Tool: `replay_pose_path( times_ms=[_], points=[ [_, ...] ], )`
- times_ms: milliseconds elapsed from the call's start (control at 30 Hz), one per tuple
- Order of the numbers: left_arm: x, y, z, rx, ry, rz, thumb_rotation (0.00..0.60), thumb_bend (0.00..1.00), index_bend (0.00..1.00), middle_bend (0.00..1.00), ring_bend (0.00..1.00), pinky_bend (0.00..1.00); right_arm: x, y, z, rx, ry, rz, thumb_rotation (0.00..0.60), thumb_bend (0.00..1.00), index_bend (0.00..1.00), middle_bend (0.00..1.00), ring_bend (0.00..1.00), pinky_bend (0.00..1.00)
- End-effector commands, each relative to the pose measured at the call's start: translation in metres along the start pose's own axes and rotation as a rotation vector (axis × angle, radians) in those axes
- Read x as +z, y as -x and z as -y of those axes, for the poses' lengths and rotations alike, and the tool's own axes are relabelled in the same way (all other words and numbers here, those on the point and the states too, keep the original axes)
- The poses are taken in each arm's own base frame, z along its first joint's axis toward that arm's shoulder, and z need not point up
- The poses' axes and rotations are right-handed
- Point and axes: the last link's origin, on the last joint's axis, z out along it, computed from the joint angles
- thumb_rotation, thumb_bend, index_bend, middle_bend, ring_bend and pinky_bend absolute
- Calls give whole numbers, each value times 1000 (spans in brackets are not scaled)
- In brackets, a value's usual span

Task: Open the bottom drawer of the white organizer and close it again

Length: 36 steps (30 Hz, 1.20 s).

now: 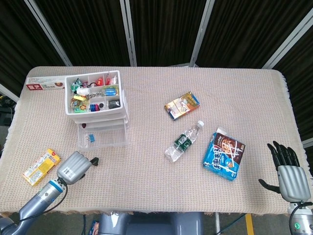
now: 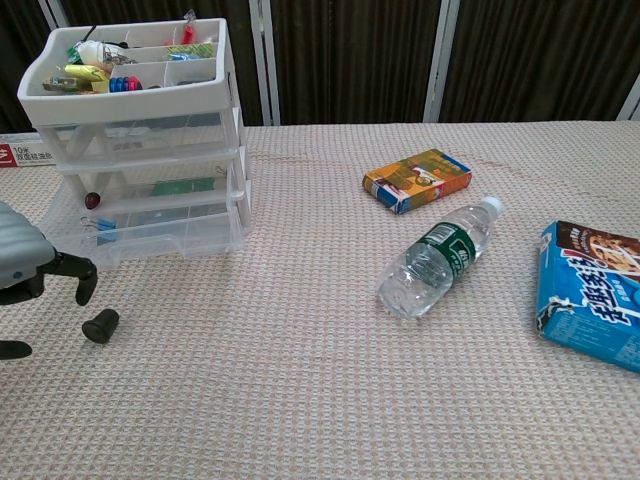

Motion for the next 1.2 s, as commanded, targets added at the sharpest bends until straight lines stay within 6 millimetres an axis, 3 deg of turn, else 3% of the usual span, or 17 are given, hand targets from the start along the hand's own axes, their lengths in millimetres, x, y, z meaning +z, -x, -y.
replay_pose_path(
  times_ms=[33, 333, 1200],
  points=[
    [6, 4, 0, 62, 23, 9, 600, 186, 402, 1000, 941, 824, 0, 0, 0, 0, 0, 0, 600, 8, 54, 0, 0, 0],
    [16, 10, -1, 135, 54, 22, 600, 192, 358, 1000, 942, 823, 0, 0, 0, 2, 1, 1, 600, 8, 54, 0, 0, 0],
    [46, 20, -8, 198, 70, 29, 600, 221, 395, 1000, 941, 820, 0, 0, -1, 1, 3, 2, 600, 8, 54, 0, 0, 0]
  ],
)
